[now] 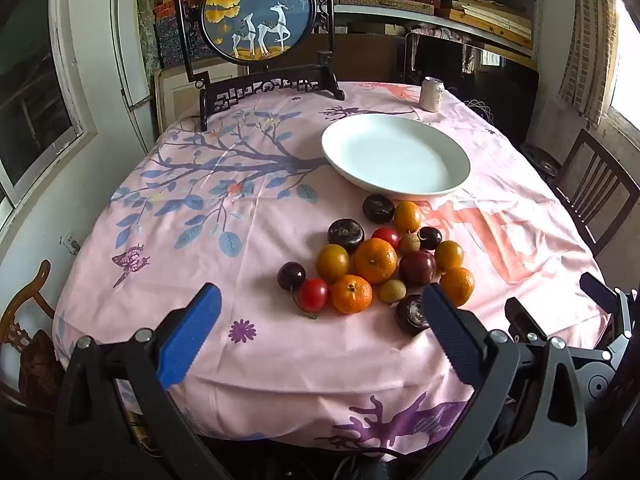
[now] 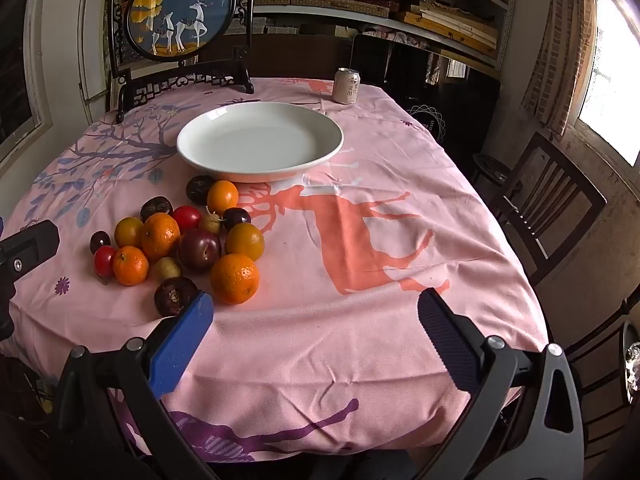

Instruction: Organize fruits

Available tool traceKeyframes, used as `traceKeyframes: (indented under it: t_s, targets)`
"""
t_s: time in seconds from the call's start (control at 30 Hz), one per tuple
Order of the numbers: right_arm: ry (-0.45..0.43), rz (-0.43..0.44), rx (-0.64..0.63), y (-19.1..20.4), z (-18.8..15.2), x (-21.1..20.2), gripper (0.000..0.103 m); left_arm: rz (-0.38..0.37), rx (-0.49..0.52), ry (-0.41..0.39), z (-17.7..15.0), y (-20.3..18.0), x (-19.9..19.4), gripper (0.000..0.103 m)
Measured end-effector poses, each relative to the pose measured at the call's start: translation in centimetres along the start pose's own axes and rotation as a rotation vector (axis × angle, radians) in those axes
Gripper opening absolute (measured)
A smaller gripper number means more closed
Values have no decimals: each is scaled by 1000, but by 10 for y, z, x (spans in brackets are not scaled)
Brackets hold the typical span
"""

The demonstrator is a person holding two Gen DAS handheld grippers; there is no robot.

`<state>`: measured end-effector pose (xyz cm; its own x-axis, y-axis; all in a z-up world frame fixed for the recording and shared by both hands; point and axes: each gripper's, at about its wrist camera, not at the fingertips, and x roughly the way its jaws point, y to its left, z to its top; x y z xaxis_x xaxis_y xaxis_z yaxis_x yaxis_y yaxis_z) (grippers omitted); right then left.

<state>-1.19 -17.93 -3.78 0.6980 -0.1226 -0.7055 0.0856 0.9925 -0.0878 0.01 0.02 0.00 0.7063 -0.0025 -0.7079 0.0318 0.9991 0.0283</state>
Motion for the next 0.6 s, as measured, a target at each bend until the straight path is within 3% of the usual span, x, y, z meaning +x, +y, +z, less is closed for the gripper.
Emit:
traceKeyframes:
  t_s: [0.6]
  targets:
    - [-3,-2,-1,1,0,-3,102,1,8,-10,0,-1,-1,101]
